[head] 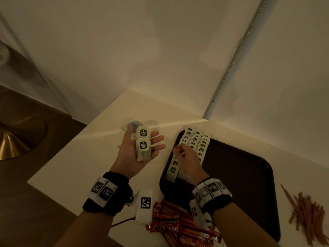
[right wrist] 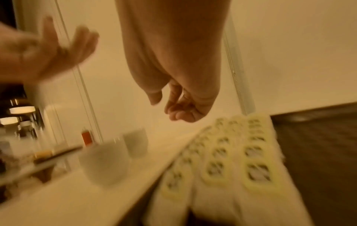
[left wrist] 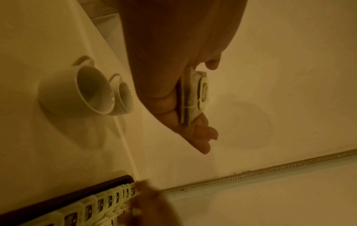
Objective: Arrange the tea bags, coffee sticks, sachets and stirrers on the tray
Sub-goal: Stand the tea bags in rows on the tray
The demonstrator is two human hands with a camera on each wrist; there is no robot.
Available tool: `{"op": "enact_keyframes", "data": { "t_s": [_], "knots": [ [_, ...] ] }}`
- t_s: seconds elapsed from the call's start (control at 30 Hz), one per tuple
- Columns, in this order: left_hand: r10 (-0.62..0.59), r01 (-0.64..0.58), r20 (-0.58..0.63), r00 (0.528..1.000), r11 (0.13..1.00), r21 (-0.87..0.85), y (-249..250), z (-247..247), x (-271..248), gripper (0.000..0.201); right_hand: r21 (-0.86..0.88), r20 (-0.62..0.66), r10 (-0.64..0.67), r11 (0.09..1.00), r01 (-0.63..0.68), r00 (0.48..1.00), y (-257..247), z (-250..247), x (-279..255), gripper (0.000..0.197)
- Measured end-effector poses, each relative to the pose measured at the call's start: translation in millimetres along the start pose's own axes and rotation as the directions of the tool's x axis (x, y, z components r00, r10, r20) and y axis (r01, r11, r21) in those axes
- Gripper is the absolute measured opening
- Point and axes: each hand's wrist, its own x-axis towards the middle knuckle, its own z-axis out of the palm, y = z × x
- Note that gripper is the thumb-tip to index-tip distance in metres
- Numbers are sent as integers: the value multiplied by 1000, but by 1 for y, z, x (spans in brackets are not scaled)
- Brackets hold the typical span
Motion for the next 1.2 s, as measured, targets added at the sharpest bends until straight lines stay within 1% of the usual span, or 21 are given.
{"op": "enact_keyframes", "data": {
  "t_s": [0.07, 0.1, 0.17, 0.23, 0.27, 0.33, 0.4, 0.43, 0.47, 0.53, 0.57, 0.63, 0.67, 0.7, 0.8, 0.93, 1.0, 1.07, 1.13, 1.2],
  "knots": [
    [-37, 36, 24, 999, 998, 47, -1, 3, 2, 80, 161, -58, -154, 974, 161, 986, -41, -19, 0, 17],
    [-43, 40, 38, 998, 996, 80, -1, 6, 2, 79, 206, -50, -227, 950, 233, 973, -61, -28, -1, 17],
    [-24, 15, 58, 998, 989, 149, -3, 14, 2, 71, 243, 29, -325, 920, 309, 945, -91, -43, -1, 17],
    [8, -24, 81, 997, 979, 201, -5, 23, 0, 59, 218, 88, -384, 908, 358, 919, -108, -51, 0, 11],
    [22, -44, 96, 995, 973, 225, -6, 25, 0, 56, 176, 78, -418, 900, 400, 905, -113, -55, 0, 9],
    [64, -99, 127, 990, 952, 289, -7, 25, -1, 52, 107, 8, -485, 870, 482, 874, -119, -67, 0, 9],
    [154, -189, 125, 980, 917, 351, -6, 24, -1, 50, 59, -36, -548, 834, 549, 836, -127, -84, -2, 11],
    [212, -238, 110, 971, 893, 383, -5, 24, -1, 51, 15, -12, -573, 820, 573, 820, -132, -93, -4, 13],
    [271, -290, 104, 957, 862, 417, -3, 24, -2, 53, -45, 37, -581, 812, 582, 813, -136, -101, -6, 15],
    [349, -377, 150, 925, 792, 480, 2, 29, -2, 54, -166, 139, -559, 801, 575, 818, -147, -113, -12, 17],
    [359, -403, 186, 914, 767, 499, 4, 33, -2, 49, -199, 166, -548, 795, 572, 820, -152, -118, -15, 16],
    [340, -414, 236, 910, 741, 528, 6, 43, -4, 26, -203, 170, -546, 795, 571, 820, -162, -126, -20, 12],
    [318, -401, 245, 916, 746, 531, 6, 48, -5, 14, -190, 157, -547, 801, 568, 823, -166, -129, -21, 10],
    [295, -385, 249, 922, 760, 523, 5, 51, -6, 10, -175, 139, -544, 809, 561, 828, -170, -132, -22, 9],
    [231, -317, 244, 942, 851, 418, 1, 58, -9, 19, -173, 79, -524, 831, 529, 848, -178, -138, -20, 10],
    [183, -245, 233, 955, 931, 272, -7, 61, -12, 20, -195, 10, -489, 855, 481, 872, -182, -139, -18, 10],
    [166, -231, 274, 947, 946, 225, -11, 61, -11, 30, -174, -19, -468, 872, 458, 884, -182, -139, -17, 9],
    [178, -247, 293, 939, 945, 215, -14, 60, -11, 32, -148, -30, -453, 883, 444, 891, -182, -137, -17, 8],
    [194, -252, 269, 944, 947, 202, -14, 59, -11, 26, -124, -43, -457, 885, 449, 889, -182, -136, -18, 8],
    [213, -256, 228, 950, 950, 180, -14, 60, -12, 13, -102, -53, -460, 886, 453, 887, -181, -135, -18, 7]
  ]
}}
